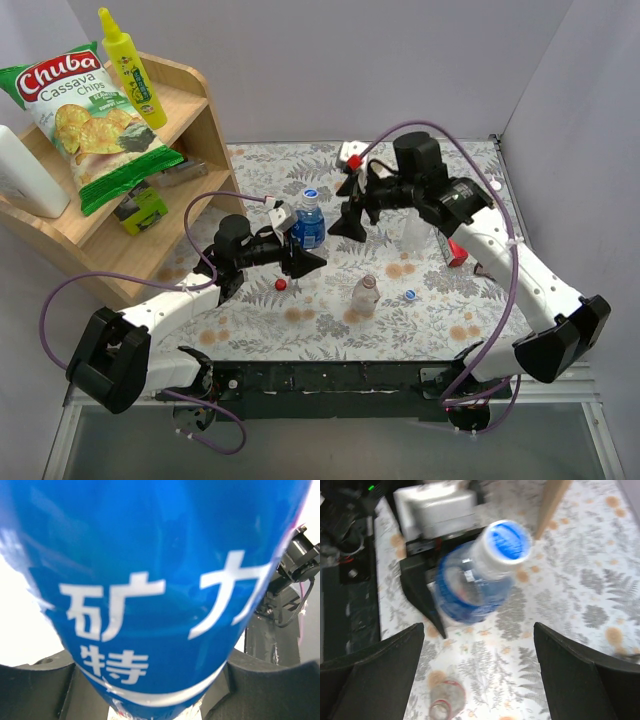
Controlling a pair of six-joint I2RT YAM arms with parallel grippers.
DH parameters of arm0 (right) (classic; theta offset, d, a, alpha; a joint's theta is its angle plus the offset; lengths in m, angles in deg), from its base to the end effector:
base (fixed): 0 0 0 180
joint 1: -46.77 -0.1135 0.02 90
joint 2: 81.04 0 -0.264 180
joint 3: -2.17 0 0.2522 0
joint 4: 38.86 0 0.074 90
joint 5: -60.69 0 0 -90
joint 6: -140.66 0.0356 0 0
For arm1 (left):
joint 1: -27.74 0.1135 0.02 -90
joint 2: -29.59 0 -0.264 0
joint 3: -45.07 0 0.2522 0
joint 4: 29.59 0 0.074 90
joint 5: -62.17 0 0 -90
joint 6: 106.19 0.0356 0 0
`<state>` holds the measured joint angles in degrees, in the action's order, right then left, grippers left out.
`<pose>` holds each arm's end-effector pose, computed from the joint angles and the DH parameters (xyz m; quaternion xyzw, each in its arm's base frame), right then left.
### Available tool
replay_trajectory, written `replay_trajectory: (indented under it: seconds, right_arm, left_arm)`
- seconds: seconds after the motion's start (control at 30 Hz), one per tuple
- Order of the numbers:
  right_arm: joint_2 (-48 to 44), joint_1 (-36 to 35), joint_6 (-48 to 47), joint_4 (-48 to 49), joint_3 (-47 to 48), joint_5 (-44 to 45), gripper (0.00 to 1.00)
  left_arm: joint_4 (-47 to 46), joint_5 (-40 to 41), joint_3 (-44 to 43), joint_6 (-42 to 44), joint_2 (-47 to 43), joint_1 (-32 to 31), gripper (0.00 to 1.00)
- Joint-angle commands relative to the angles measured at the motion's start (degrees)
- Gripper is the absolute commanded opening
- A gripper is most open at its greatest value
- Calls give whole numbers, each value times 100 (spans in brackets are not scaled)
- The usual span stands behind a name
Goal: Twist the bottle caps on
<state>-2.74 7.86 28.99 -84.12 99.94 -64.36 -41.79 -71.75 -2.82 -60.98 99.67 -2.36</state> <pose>0.2184 0.2025 0.4112 -0.5456 0.6168 0.3282 0.4628 0.2140 -0.1526 0.2492 0.1476 0.7353 -0.5899 0.2992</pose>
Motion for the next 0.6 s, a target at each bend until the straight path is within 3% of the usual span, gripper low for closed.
replay_trajectory:
  seconds: [0.0, 0.27, 0.57]
  right_arm:
    - [290, 428, 356, 259, 1072, -307, 97]
    - [1143, 254, 884, 988, 1689, -1724, 98]
    - [1187, -239, 875, 1103, 1276, -1681, 98]
  left_arm:
    - [134, -160, -50, 313, -127, 14, 0]
    - [336, -266, -199, 489, -4, -4, 0]
    - [398, -354, -314, 621, 40, -13, 0]
